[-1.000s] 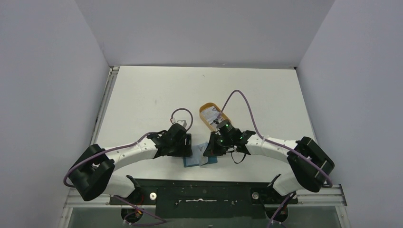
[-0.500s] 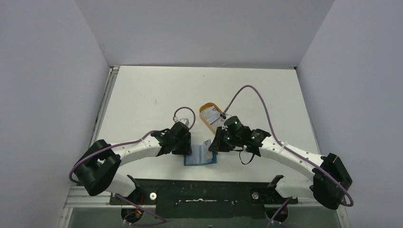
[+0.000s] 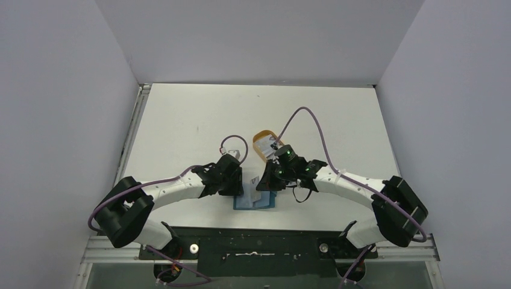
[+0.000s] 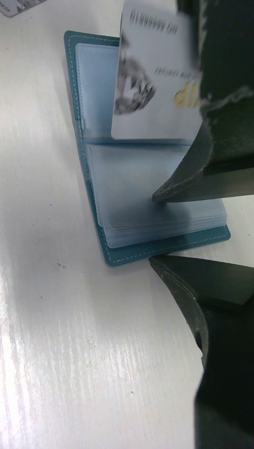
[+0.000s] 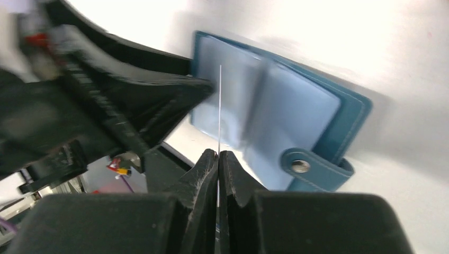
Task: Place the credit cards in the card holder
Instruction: Insert the credit card into the card holder.
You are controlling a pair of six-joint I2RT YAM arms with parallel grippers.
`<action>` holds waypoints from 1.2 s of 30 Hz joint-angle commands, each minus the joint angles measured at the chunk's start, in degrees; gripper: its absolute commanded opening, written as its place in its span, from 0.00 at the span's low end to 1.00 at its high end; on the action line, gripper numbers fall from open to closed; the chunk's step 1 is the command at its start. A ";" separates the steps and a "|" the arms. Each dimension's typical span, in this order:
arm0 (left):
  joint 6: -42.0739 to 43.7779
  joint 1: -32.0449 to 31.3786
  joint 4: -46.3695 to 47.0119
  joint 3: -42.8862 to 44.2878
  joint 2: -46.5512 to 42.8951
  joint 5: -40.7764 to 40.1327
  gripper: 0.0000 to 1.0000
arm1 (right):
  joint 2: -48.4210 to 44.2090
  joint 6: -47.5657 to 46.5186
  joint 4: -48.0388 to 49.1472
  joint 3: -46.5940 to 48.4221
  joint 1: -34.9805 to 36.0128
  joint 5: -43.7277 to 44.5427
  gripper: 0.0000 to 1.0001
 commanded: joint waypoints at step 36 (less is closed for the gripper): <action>0.93 -0.25 -3.78 -0.07 2.28 -1.04 0.36 | 2.51 4.02 15.07 -10.13 -2.27 -4.19 0.00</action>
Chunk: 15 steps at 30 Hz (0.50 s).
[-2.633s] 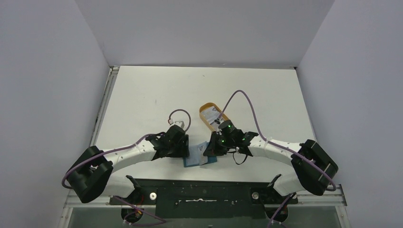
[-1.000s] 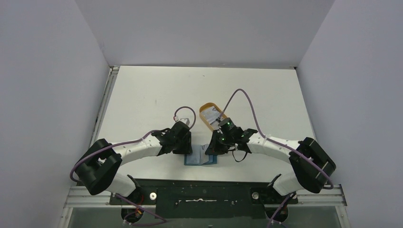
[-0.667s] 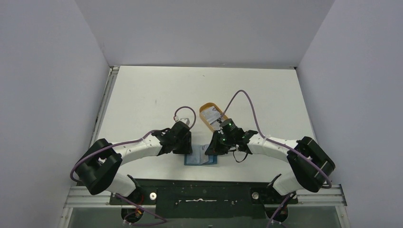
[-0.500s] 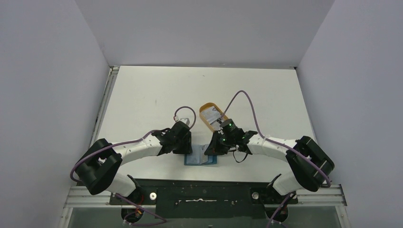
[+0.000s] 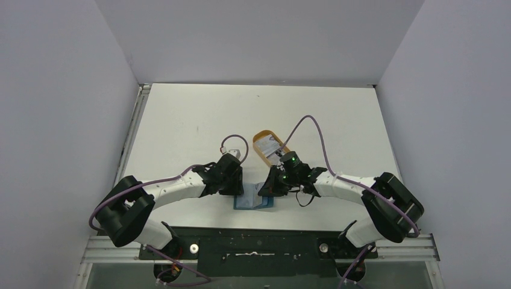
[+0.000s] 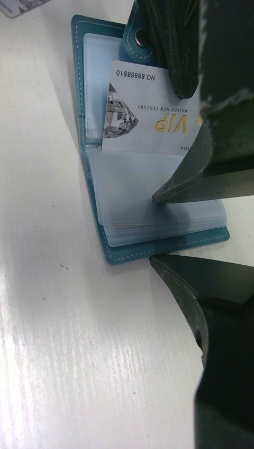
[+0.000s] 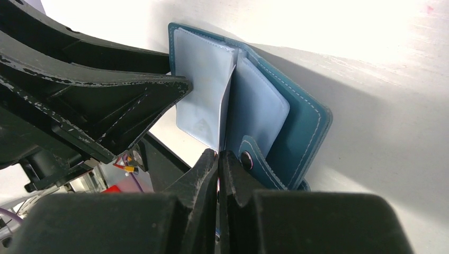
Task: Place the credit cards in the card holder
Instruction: Insert the credit card into the card holder.
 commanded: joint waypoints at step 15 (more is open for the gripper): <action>0.89 -0.29 -4.03 -0.25 1.81 -1.11 0.36 | -3.52 -0.81 0.78 -0.93 0.90 2.44 0.00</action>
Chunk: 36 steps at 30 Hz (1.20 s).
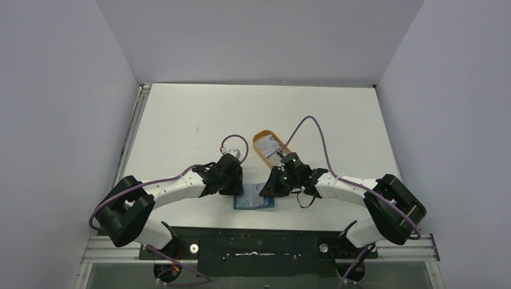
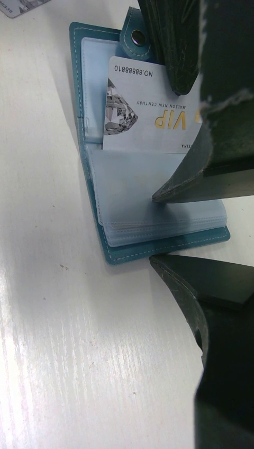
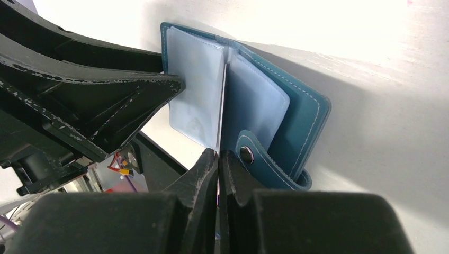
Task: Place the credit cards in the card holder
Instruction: Insert the credit card into the card holder.
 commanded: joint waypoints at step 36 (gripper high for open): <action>1.04 -0.17 -4.36 -0.18 1.49 -1.11 0.36 | -3.21 1.93 0.87 -1.88 1.43 -0.19 0.00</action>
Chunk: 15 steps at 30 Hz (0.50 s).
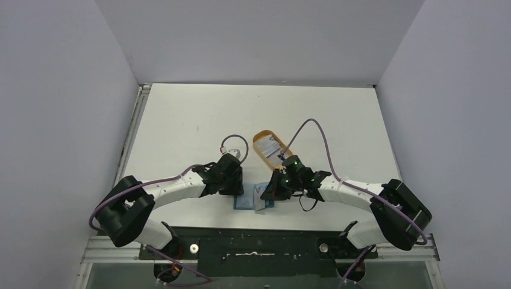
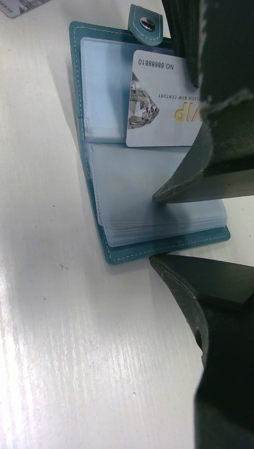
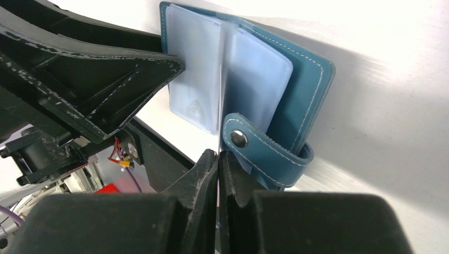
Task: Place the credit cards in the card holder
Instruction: Insert the credit card into the card holder.
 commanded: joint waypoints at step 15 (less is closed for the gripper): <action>1.09 -0.23 -4.37 -0.16 1.31 -1.03 0.36 | 0.72 1.02 5.08 -0.34 0.49 -0.67 0.00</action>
